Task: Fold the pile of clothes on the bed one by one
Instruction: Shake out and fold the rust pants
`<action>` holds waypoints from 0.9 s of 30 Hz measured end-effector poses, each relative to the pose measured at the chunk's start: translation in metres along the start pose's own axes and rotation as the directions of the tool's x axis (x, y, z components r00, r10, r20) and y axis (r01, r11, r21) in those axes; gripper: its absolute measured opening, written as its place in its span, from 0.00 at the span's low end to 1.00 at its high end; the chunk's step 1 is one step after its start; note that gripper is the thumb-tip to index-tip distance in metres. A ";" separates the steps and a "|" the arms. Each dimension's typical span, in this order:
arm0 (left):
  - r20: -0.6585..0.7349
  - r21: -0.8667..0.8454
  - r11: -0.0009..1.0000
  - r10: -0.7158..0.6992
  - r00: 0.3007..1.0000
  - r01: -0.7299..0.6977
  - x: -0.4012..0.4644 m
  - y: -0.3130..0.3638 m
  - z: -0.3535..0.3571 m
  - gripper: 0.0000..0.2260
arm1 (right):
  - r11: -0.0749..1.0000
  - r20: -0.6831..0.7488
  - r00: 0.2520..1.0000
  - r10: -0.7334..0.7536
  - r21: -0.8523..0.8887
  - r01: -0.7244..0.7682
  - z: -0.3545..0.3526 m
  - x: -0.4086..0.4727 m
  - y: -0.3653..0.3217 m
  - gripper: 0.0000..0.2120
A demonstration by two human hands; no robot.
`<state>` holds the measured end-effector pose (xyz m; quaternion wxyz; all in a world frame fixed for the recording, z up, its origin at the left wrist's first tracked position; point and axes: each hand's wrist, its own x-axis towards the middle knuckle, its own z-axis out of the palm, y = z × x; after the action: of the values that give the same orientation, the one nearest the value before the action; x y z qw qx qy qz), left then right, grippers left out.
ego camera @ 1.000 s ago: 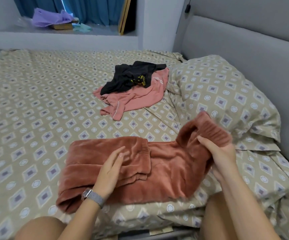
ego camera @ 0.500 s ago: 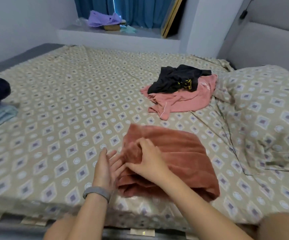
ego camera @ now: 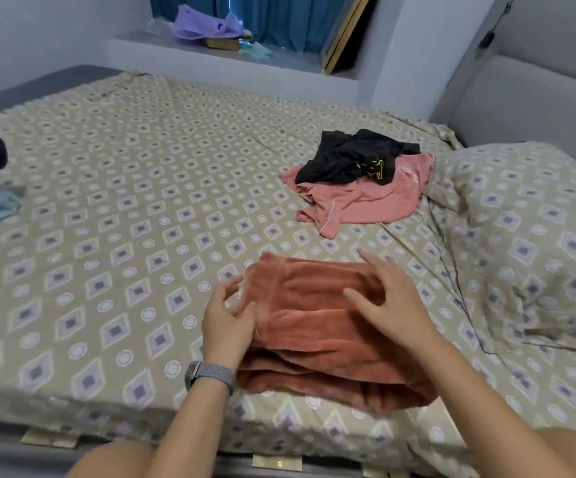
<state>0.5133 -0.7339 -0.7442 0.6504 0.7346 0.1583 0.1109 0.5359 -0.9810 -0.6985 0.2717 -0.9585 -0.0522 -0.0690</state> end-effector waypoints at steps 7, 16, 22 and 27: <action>0.253 0.679 0.479 0.560 0.789 -0.557 -0.010 0.002 0.017 0.27 | 0.874 0.298 0.951 0.078 -0.480 0.079 0.044 -0.036 0.027 0.43; 0.541 0.796 0.274 0.077 0.838 -0.539 -0.032 -0.009 0.068 0.34 | 0.998 0.162 0.986 0.039 -0.052 -0.031 0.017 -0.059 0.047 0.19; 0.350 0.915 0.218 -0.008 0.937 -0.340 -0.017 -0.008 0.056 0.43 | 0.992 0.096 0.990 0.105 -0.076 -0.098 0.010 -0.095 0.085 0.25; 0.195 0.797 0.585 -0.016 0.981 -0.149 0.003 -0.018 0.036 0.35 | 0.887 -0.004 0.955 0.296 0.372 -0.273 0.019 -0.110 0.085 0.32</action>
<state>0.5272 -0.7639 -0.7666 0.2528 0.9618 0.1040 -0.0157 0.4415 -1.0497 -0.7759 0.4547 -0.8853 0.0852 -0.0466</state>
